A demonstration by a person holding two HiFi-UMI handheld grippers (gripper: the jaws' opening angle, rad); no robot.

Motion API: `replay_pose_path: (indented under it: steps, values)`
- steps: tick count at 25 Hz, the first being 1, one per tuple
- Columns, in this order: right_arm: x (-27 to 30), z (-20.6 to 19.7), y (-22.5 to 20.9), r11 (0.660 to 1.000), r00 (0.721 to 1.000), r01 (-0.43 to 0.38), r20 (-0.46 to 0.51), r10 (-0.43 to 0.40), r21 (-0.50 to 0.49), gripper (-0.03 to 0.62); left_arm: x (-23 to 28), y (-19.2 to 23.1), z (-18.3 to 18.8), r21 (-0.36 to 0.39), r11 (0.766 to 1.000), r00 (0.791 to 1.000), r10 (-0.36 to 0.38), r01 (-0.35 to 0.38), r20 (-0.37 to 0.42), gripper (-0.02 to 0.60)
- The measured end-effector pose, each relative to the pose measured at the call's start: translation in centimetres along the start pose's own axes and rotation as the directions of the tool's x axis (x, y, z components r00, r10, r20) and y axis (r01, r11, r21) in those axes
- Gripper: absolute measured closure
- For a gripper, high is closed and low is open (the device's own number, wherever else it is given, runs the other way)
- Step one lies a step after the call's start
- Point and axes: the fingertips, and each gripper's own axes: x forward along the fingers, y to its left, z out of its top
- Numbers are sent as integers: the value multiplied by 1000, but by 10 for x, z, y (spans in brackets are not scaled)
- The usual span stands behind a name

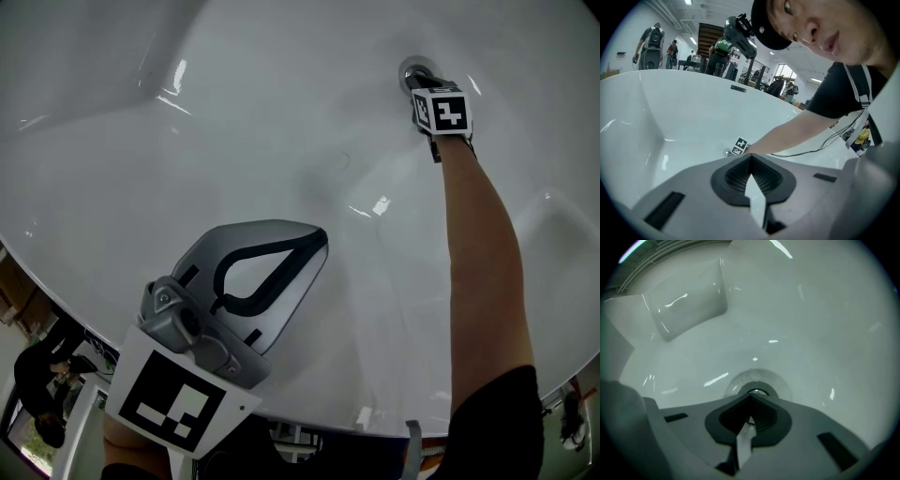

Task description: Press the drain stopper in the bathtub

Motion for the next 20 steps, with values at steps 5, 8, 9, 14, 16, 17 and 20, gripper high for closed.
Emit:
replay_pose_path:
  steps: [5,8,9,14,16,17,20]
  values:
    - [-5,2,-3,998,996,67,-54,-67,-7,583,2,3,7,73,997,999,14,-17,45,575]
    - [-40,19,-1,995,995,89,43,-90,40,583,2,8,10,134,989,994,54,-66,92,575]
    - [-57,21,6,996,993,70,93,-75,53,583,2,10,7,133,988,992,70,-83,100,575]
    - [-172,5,55,995,977,-51,213,30,92,583,1,11,-18,151,978,987,133,-145,85,575]
    - [-230,4,81,987,963,-111,256,78,115,583,-11,0,-15,179,972,987,139,-151,79,575]
    - [-261,7,90,983,954,-134,283,95,123,583,-19,-5,-8,181,971,986,141,-155,89,575]
    - [-356,21,104,977,915,-169,388,107,128,583,-49,-24,31,138,978,975,134,-159,175,575]
